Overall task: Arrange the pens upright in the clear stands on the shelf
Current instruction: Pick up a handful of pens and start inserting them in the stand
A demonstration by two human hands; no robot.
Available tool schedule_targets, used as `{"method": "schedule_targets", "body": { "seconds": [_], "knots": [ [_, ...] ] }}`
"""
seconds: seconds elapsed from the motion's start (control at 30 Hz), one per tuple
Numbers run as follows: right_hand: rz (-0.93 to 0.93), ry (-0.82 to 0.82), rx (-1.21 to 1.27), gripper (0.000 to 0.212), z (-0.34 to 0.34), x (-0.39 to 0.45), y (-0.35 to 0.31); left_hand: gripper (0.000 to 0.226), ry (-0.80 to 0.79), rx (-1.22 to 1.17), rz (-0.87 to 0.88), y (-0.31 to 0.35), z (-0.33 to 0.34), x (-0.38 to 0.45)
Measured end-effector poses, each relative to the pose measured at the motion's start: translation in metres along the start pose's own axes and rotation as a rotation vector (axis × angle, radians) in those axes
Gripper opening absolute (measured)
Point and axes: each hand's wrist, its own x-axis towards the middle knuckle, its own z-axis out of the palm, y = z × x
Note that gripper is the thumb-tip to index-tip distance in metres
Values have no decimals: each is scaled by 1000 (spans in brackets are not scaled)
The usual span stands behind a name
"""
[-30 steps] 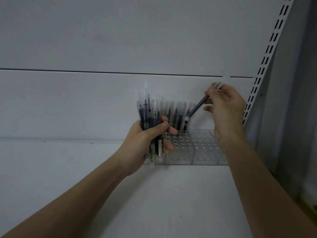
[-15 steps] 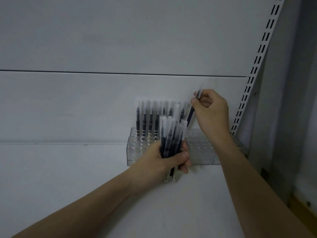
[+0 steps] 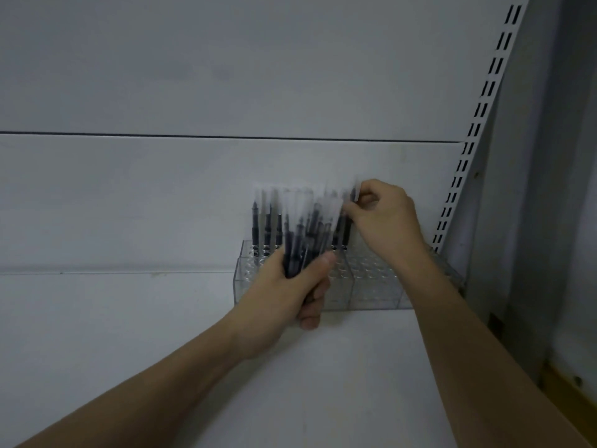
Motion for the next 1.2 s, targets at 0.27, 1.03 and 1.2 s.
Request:
{"method": "schedule_targets", "body": {
  "seconds": [0.27,1.03,1.2],
  "knots": [
    [44,-120,-156,13,1,-3,4,24,141,-31,117,11,-4,2],
    [-25,-349,484,19,3,-24,-47,20,166,-149,73,23,-8,-2],
    [35,-410,597,26,4,-25,-46,21,161,-142,91,21,-10,-1]
  ]
}}
